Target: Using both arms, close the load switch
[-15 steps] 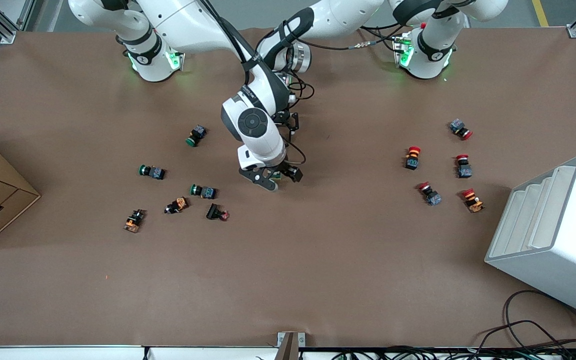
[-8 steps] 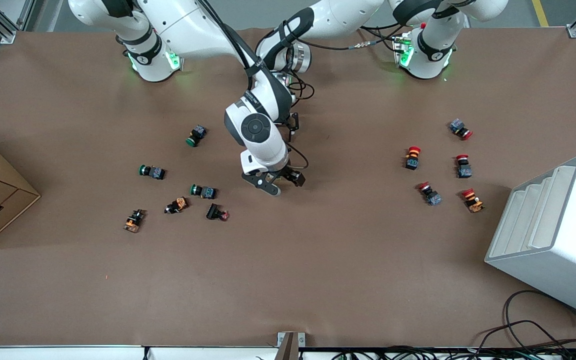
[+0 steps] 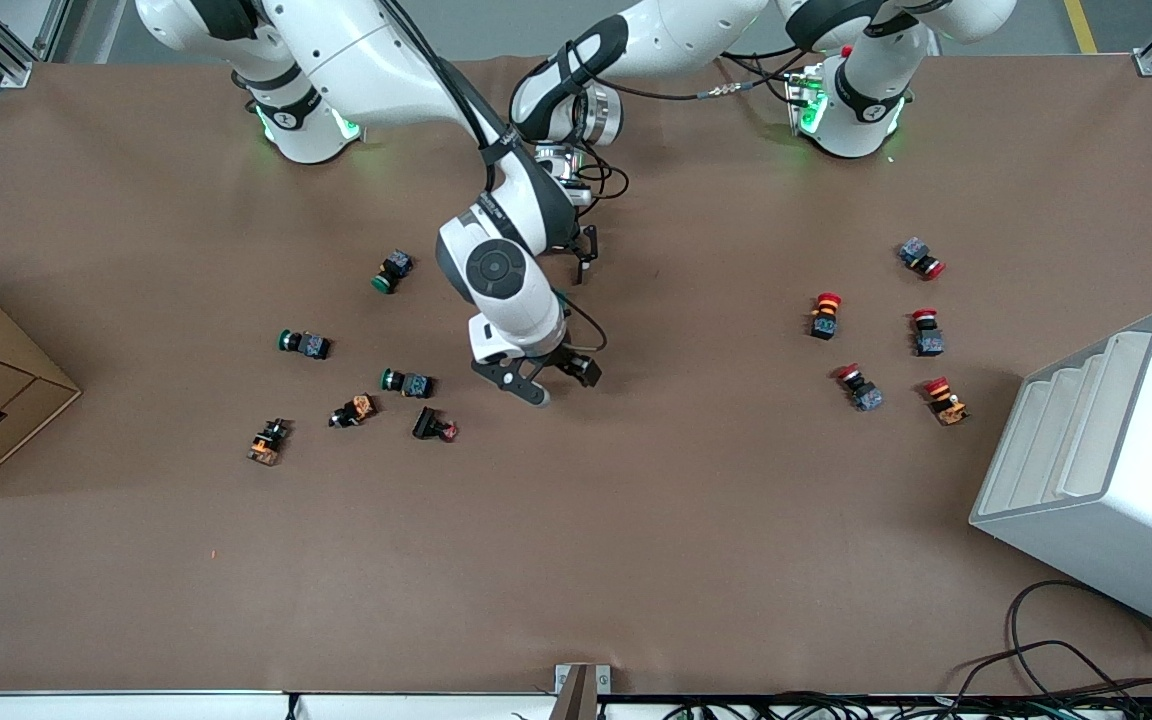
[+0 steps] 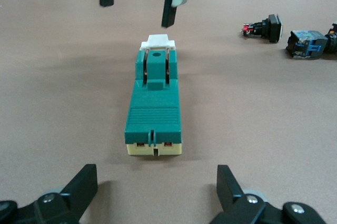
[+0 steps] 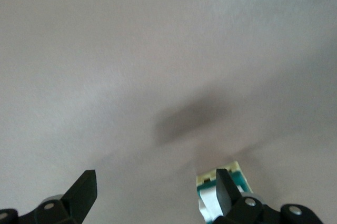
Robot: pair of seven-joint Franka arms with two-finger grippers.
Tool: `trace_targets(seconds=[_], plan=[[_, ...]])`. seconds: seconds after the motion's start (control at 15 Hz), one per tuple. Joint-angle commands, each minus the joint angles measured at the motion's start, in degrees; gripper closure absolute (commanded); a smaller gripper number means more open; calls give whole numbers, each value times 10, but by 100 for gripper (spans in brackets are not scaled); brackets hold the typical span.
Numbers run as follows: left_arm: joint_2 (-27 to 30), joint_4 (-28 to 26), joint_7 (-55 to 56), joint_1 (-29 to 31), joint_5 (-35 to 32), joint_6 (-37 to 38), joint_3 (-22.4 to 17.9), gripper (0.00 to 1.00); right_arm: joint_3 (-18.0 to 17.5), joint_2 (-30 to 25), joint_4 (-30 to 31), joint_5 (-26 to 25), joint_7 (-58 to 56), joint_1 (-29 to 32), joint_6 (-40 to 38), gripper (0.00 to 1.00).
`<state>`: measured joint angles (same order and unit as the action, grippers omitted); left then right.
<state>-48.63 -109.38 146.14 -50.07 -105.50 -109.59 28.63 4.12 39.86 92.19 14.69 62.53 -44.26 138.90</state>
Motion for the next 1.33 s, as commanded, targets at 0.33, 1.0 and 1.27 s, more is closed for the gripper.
trace_targets(seconds=[0.33, 1.0, 1.27], plan=[[12, 12, -35, 1, 23, 3, -2, 0, -6, -28, -23, -6, -176, 102, -120, 0], [96, 105, -185, 32, 222, 1, 3, 0, -4, -162, -20, -50, -473, 273, -366, 0], [139, 187, -376, 92, 392, -1, 2, 0, -5, -224, -25, -127, -673, 380, -465, 0]])
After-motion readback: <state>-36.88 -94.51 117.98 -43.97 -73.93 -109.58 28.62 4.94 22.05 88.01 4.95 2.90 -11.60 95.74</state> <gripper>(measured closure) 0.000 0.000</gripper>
